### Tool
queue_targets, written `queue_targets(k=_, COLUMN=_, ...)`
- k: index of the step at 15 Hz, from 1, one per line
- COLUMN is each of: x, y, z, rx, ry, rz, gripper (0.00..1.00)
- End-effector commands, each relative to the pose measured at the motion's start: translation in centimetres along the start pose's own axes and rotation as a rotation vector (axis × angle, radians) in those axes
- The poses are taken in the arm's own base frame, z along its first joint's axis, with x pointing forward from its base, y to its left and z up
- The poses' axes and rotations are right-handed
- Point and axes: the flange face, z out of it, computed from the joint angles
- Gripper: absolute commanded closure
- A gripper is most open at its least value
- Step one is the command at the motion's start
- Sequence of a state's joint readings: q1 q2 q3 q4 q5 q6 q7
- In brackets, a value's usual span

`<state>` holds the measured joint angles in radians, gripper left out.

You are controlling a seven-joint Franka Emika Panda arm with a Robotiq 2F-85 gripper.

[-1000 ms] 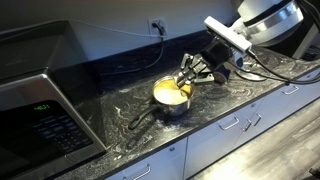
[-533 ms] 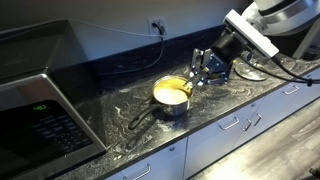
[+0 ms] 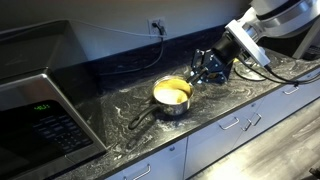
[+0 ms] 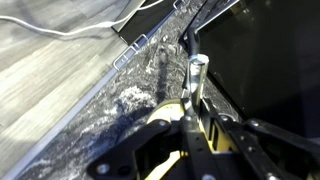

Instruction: Use the silver fork to stir the contents in the silver pot on the left.

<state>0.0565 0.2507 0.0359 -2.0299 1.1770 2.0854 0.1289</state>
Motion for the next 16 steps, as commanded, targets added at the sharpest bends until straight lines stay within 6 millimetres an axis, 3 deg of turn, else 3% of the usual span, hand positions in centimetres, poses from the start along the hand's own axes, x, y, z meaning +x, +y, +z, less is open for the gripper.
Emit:
queue_targets(k=1, x=2.2, y=-0.7, z=-1.6, rx=-0.077, ry=0.079, rz=-0.172, gripper=0.96)
queue_targets(k=6, x=3.7, y=-1.5, z=-4.5, rx=-0.233, ry=0.262, rz=-0.348, gripper=0.96)
queue_targets(k=10, x=4.7, y=-2.4, z=-5.0, rx=-0.344, ry=0.451, rz=-0.457, gripper=0.96)
queue_targets(k=14, x=5.7, y=-1.7, z=-4.7, rx=-0.533, ry=0.596, rz=-0.56, gripper=0.96)
queue_targets(k=15, x=5.7, y=-2.2, z=-5.1, rx=-0.481, ry=0.543, rz=-0.537, gripper=0.86)
queue_targets(k=16, x=6.0, y=-1.9, z=-4.8, rx=-0.512, ry=0.565, rz=-0.546, gripper=0.86)
